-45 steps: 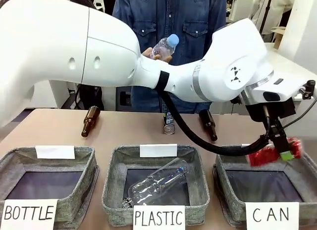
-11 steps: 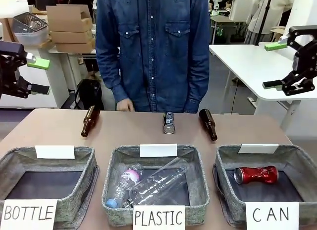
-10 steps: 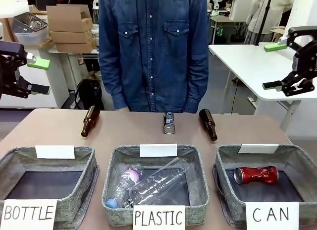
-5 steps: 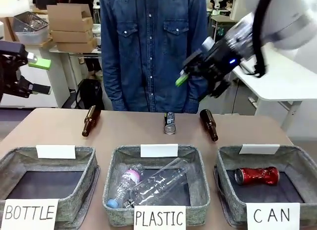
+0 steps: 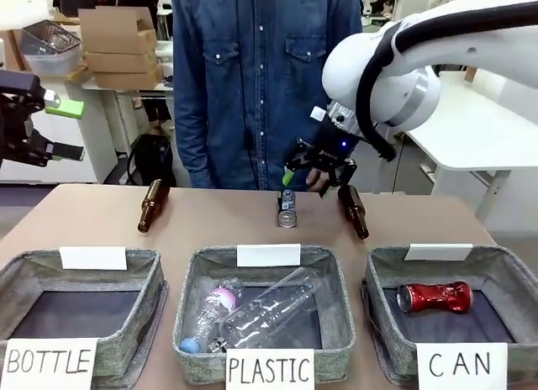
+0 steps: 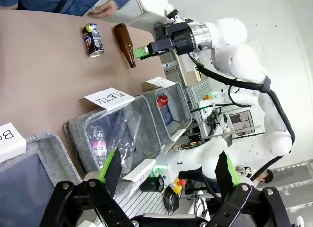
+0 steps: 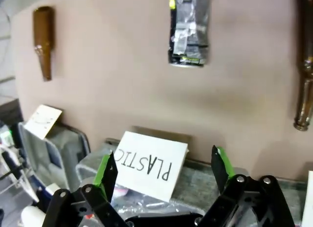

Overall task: Sort the can waste into the basket.
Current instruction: Pick up the can waste from the table and place it in the right Fabric basket.

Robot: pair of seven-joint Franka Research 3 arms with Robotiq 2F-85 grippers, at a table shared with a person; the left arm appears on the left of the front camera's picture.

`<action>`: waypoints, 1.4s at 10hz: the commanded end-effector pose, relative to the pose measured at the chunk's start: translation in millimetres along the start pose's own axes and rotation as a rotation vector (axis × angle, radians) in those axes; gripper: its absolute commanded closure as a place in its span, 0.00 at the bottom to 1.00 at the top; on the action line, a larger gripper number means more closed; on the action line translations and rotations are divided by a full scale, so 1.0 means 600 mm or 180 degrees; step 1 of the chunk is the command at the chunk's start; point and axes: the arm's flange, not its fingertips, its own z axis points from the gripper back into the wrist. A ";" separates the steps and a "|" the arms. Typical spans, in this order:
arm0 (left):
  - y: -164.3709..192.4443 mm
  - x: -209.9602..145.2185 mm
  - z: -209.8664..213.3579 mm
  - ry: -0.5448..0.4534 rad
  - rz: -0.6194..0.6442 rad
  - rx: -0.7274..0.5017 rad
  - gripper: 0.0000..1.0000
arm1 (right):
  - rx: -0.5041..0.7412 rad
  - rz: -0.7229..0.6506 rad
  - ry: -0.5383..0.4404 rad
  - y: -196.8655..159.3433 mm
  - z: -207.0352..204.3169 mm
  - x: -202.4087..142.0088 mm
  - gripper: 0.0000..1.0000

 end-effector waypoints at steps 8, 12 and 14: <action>-0.001 0.001 0.005 0.0030 -0.0053 -0.0011 0.00 | 0.0243 -0.0286 -0.0543 -0.232 0.264 -0.323 0.00; -0.001 0.001 0.005 0.0030 -0.0053 -0.0011 0.00 | 0.0185 -0.0409 -0.0526 -0.284 0.268 -0.344 0.00; -0.001 0.001 0.005 0.0030 -0.0053 -0.0011 0.00 | 0.0037 -0.0468 -0.0645 -0.318 0.306 -0.372 0.00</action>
